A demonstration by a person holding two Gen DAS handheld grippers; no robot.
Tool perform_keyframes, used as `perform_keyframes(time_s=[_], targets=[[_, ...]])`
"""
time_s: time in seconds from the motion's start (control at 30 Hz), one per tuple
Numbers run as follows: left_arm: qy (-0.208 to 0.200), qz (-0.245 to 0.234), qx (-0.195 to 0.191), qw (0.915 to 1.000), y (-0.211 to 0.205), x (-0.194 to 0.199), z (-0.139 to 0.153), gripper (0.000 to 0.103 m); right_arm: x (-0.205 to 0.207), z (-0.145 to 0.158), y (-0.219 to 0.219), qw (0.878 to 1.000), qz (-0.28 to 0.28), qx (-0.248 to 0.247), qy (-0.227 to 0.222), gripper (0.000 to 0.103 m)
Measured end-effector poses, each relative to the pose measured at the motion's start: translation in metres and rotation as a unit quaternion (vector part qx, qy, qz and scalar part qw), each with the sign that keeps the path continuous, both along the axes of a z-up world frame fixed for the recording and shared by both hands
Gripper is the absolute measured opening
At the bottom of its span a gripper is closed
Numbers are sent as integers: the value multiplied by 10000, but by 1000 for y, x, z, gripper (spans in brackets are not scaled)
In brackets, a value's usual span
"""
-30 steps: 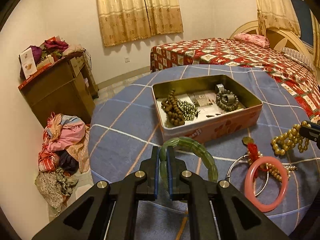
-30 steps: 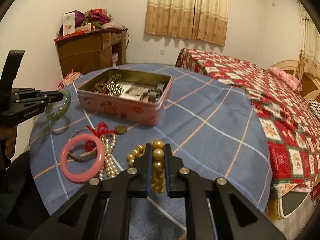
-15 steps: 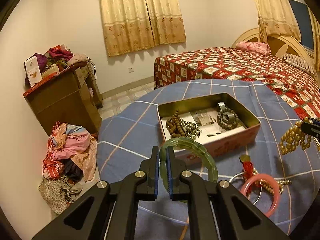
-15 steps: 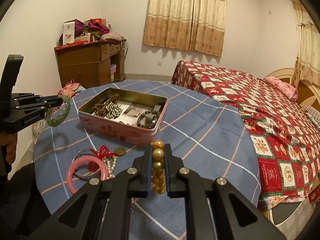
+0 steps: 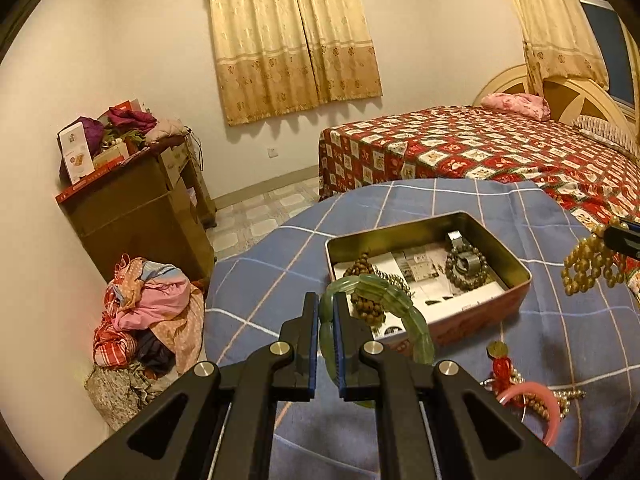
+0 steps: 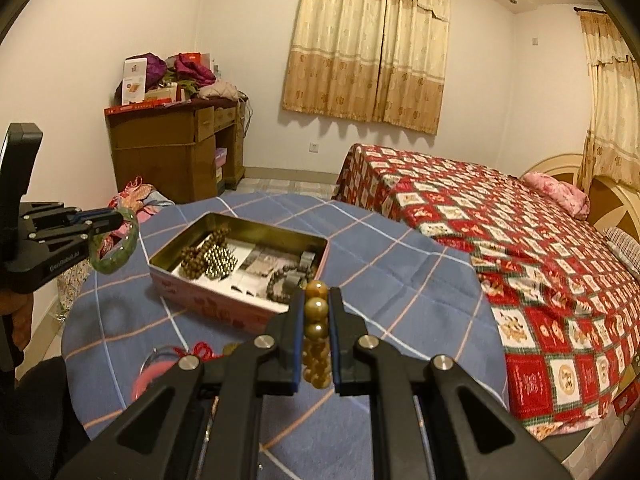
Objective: Organize jewelry
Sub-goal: 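Lift the green bangle with the left gripper while the right carries the gold beads toward the tin, then lower the green bangle into the tin and open the left gripper while the right releases the gold beads inside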
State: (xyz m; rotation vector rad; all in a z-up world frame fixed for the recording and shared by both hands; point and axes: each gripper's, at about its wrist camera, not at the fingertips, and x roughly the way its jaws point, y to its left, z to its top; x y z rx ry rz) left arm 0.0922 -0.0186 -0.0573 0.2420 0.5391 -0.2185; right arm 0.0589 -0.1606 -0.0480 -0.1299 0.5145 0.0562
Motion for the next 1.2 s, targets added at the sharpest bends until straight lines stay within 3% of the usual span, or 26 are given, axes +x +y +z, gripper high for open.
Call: perform_keyframes(time_s=[1.2], targets=[[-190, 16, 272, 9994, -30, 63, 15, 6, 74, 24, 35, 9992, 246, -228, -220, 13]])
